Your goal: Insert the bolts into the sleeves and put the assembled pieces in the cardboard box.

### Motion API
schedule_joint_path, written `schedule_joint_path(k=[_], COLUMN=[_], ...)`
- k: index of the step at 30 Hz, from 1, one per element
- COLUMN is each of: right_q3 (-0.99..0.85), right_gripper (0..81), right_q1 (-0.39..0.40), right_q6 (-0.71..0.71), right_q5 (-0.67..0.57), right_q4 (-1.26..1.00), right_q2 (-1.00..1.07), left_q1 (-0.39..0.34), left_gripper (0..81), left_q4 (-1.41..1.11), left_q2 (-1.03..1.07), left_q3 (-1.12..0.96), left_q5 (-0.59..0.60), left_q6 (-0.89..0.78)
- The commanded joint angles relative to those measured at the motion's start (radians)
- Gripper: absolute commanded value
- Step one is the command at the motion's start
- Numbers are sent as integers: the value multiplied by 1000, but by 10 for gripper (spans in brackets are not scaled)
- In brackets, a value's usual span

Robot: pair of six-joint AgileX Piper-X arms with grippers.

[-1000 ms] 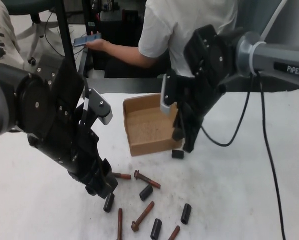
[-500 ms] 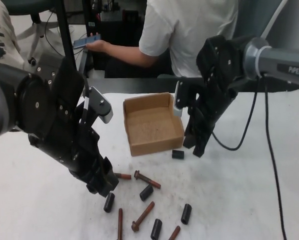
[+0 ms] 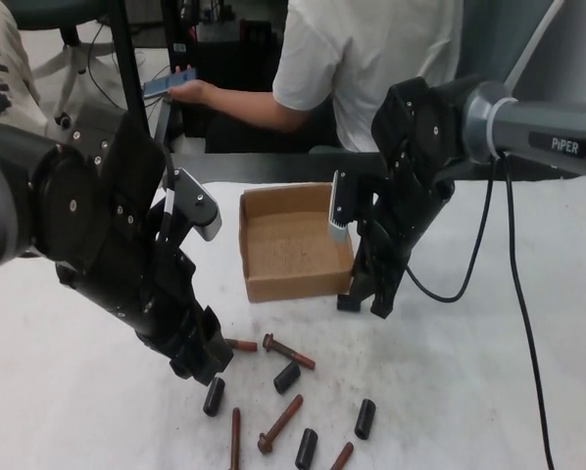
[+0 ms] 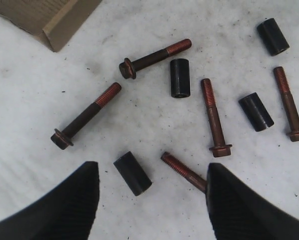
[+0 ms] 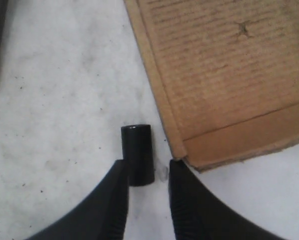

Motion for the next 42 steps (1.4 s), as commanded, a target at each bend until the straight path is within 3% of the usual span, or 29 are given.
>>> schedule_joint_path(k=[1,30,36,40,42], right_q3=[-3,-2,-2,-2,-2], right_gripper=[268,267,204,18,8], right_q1=[3,-3,-3,1,4], right_q6=[-9,-24,-24,-24,-24], right_q5=[-5,11,3,8,11], right_q4=[18,-35,-39,-39,-37], right_q2=[-6,52,55,56,56], left_q1=[2,2,2,2,2], left_gripper=[574,574,574,574,574], left_q4=[3,5,3,3,3], left_q2=[-12,-12,-12,-12,-12], left_q3=[-10,-10,-10,-10,-10], left_q5=[3,3,3,3,3], left_q6=[-1,-1,3,3,3])
